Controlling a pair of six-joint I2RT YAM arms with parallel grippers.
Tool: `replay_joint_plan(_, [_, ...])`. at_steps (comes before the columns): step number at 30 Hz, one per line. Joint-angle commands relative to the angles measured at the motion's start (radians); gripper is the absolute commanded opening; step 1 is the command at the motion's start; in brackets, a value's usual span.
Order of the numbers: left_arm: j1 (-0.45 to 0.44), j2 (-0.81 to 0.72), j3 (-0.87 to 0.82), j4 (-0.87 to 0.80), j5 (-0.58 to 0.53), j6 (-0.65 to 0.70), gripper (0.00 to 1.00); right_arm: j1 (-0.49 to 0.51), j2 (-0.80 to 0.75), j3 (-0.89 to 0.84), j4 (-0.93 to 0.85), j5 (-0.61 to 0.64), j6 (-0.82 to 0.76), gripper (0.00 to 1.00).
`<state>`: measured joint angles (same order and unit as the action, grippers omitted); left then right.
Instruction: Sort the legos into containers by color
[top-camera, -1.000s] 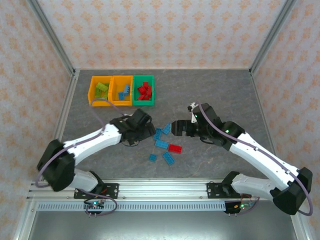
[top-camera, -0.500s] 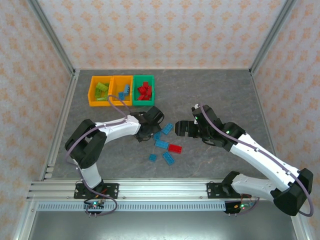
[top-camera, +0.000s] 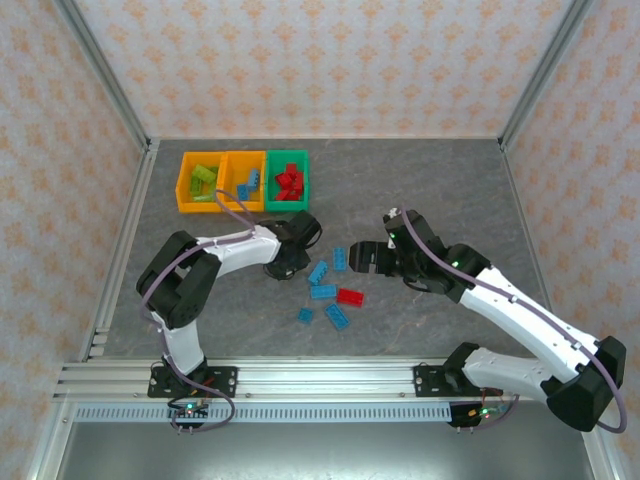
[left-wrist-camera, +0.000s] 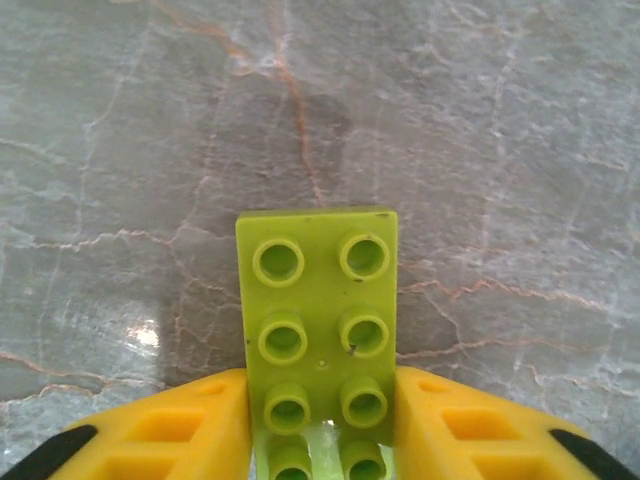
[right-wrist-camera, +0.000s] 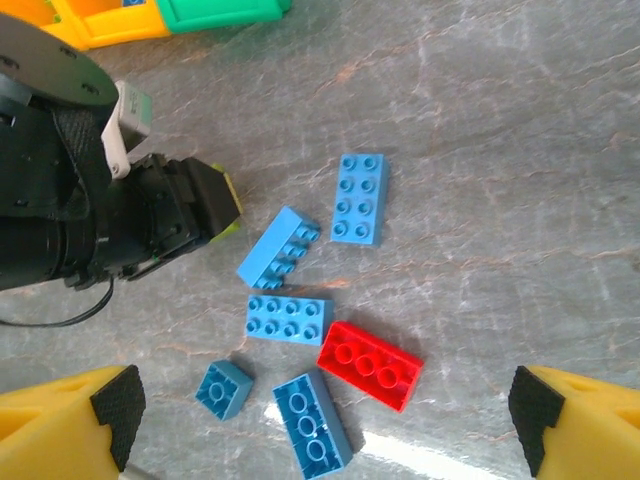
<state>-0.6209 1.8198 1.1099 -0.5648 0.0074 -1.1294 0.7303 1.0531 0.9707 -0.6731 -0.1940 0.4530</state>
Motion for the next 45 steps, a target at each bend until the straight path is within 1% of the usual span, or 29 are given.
replay_joint_plan(1, [0.008, 0.002, -0.058, 0.058, 0.015, 0.015, 0.32, 0.016, 0.04, 0.013, 0.012, -0.114, 0.0, 0.96])
replay_joint_plan(3, [0.014, -0.035, -0.084, 0.059, 0.009, 0.024, 0.28, 0.033, 0.076, 0.013, 0.01, -0.154, -0.008, 0.96])
replay_joint_plan(6, [0.024, -0.104, -0.105, 0.04, 0.003, 0.05, 0.26, 0.05, 0.121, 0.017, 0.025, -0.198, 0.006, 0.96])
replay_joint_plan(9, [0.034, -0.2, -0.096, 0.003, -0.024, 0.095, 0.26, 0.054, 0.125, 0.016, 0.061, -0.193, 0.026, 0.96])
replay_joint_plan(11, [0.06, -0.275, -0.073, -0.03, -0.056, 0.133, 0.26, 0.054, 0.121, 0.019, 0.077, -0.172, 0.034, 0.97])
replay_joint_plan(14, [0.139, -0.364, -0.011, -0.097, -0.124, 0.204, 0.28, 0.054, 0.122, 0.035, 0.075, -0.141, 0.031, 0.98])
replay_joint_plan(18, [0.321, -0.39, 0.105, -0.124, -0.136, 0.317, 0.29, 0.054, 0.126, 0.041, 0.069, -0.124, 0.033, 0.98])
replay_joint_plan(20, [0.405, -0.36, 0.178, -0.12, -0.131, 0.365, 0.29, 0.054, 0.123, 0.036, 0.069, -0.117, 0.041, 0.98])
replay_joint_plan(22, [0.468, -0.31, 0.26, -0.103, -0.133, 0.406, 0.29, 0.054, 0.119, 0.024, 0.074, -0.111, 0.049, 0.98])
replay_joint_plan(24, [0.533, -0.227, 0.359, -0.099, -0.121, 0.432, 0.29, 0.054, 0.113, 0.021, 0.067, -0.104, 0.055, 0.98])
replay_joint_plan(27, [0.622, -0.09, 0.508, -0.128, -0.043, 0.42, 0.29, 0.054, 0.095, 0.022, 0.043, -0.095, 0.057, 0.98])
replay_joint_plan(30, [0.692, 0.055, 0.648, -0.154, 0.041, 0.408, 0.3, 0.054, 0.059, 0.009, 0.031, -0.081, 0.067, 0.98])
replay_joint_plan(33, [0.735, 0.206, 0.785, -0.21, 0.073, 0.416, 0.32, 0.054, 0.024, -0.001, 0.015, -0.07, 0.076, 0.98])
replay_joint_plan(35, [0.754, 0.272, 0.842, -0.235, 0.099, 0.412, 0.34, 0.054, 0.002, -0.007, 0.004, -0.06, 0.083, 0.98])
replay_joint_plan(37, [0.769, 0.301, 0.859, -0.231, 0.126, 0.41, 0.39, 0.054, -0.017, -0.019, 0.002, -0.055, 0.091, 0.98])
replay_joint_plan(39, [0.773, 0.296, 0.843, -0.212, 0.141, 0.415, 0.52, 0.054, -0.033, -0.034, 0.007, -0.048, 0.098, 0.99])
replay_joint_plan(42, [0.774, 0.241, 0.775, -0.163, 0.166, 0.402, 0.64, 0.054, -0.036, -0.043, 0.013, -0.029, 0.106, 0.99])
replay_joint_plan(45, [0.772, 0.146, 0.694, -0.114, 0.183, 0.385, 0.66, 0.054, -0.027, -0.04, 0.023, -0.016, 0.106, 0.99])
